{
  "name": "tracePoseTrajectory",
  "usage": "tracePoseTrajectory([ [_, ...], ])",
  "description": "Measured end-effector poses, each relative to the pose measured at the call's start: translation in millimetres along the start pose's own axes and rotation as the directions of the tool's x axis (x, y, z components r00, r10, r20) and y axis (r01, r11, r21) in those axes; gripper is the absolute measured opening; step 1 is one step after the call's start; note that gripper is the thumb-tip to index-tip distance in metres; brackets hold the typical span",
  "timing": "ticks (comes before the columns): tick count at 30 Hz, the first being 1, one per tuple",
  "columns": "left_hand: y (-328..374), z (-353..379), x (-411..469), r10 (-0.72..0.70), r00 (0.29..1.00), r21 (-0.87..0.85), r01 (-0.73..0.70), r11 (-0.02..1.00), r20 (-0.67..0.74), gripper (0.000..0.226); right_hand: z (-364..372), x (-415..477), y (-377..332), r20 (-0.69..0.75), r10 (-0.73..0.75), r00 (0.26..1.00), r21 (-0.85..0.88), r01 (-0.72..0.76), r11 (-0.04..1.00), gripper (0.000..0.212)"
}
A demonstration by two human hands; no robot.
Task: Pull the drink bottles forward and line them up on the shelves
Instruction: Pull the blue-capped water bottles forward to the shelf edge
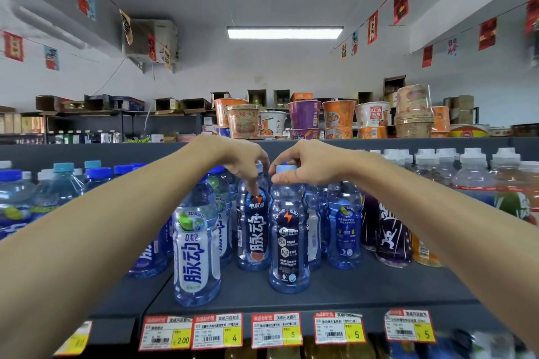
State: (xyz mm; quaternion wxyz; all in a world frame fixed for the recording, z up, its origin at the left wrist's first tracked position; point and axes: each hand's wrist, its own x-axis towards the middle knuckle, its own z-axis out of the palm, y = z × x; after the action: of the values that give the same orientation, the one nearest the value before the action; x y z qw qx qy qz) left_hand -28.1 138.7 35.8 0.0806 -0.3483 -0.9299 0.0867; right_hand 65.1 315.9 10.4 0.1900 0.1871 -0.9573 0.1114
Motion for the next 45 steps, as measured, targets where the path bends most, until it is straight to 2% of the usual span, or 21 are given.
tracePoseTrajectory([
  [2, 3, 5, -1, -0.017, 0.999, 0.095, 0.021, 0.995, -0.037, 0.091, -1, 0, 0, 0.003, 0.009, 1.0, -0.016, -0.009, 1.0, 0.025],
  [5, 3, 13, 0, 0.004, 0.993, 0.099, 0.008, 0.995, -0.12, 0.094, 0, 1, -1, 0.009, 0.017, 1.0, -0.024, -0.016, 1.0, 0.027],
  [8, 2, 13, -2, -0.003, 0.992, 0.095, 0.015, 0.995, -0.126, 0.098, 0, 2, -1, 0.012, 0.008, 1.0, -0.019, -0.008, 1.0, 0.028],
  [19, 8, 15, -4, -0.037, 0.993, 0.061, 0.044, 0.997, -0.115, 0.09, 8, -8, -3, -0.034, 0.021, 0.999, -0.082, -0.024, 0.996, 0.046],
  [22, 7, 17, -7, -0.031, 0.985, 0.086, 0.046, 0.995, -0.17, 0.088, 8, -16, -3, 0.032, 0.041, 0.999, -0.055, -0.039, 0.998, 0.057],
  [24, 2, 14, -16, -0.01, 0.962, 0.046, 0.024, 0.999, -0.273, 0.078, 7, -19, -2, 0.095, 0.049, 0.994, -0.005, -0.049, 0.999, 0.064],
  [26, -6, 7, -34, 0.01, 0.932, -0.034, -0.023, 0.999, -0.362, 0.062, 7, -18, -1, 0.095, 0.038, 0.995, -0.003, -0.038, 0.999, 0.064],
  [30, -21, 0, -72, -0.005, 0.895, -0.163, -0.076, 0.984, -0.446, 0.033, 14, -11, -9, 0.078, 0.016, 0.997, -0.004, -0.016, 1.0, 0.06],
  [36, -33, 21, -89, -0.034, 0.859, -0.291, -0.135, 0.947, -0.51, 0.022, 30, 3, -30, 0.003, 0.017, 1.0, -0.024, -0.017, 1.0, 0.072],
  [40, -35, 33, -94, -0.023, 0.86, -0.285, -0.144, 0.948, -0.509, 0.021, 42, 7, -46, -0.076, 0.002, 0.997, -0.192, -0.017, 0.981, 0.071],
  [43, -39, 44, -99, -0.013, 0.874, -0.294, -0.15, 0.944, -0.486, 0.016, 33, 5, -48, 0.066, 0.067, 0.996, -0.247, -0.049, 0.968, 0.095],
  [45, -42, 52, -102, -0.021, 0.834, -0.298, -0.174, 0.939, -0.551, 0.012, 30, 0, -47, 0.142, 0.071, 0.987, -0.191, -0.043, 0.981, 0.103],
])
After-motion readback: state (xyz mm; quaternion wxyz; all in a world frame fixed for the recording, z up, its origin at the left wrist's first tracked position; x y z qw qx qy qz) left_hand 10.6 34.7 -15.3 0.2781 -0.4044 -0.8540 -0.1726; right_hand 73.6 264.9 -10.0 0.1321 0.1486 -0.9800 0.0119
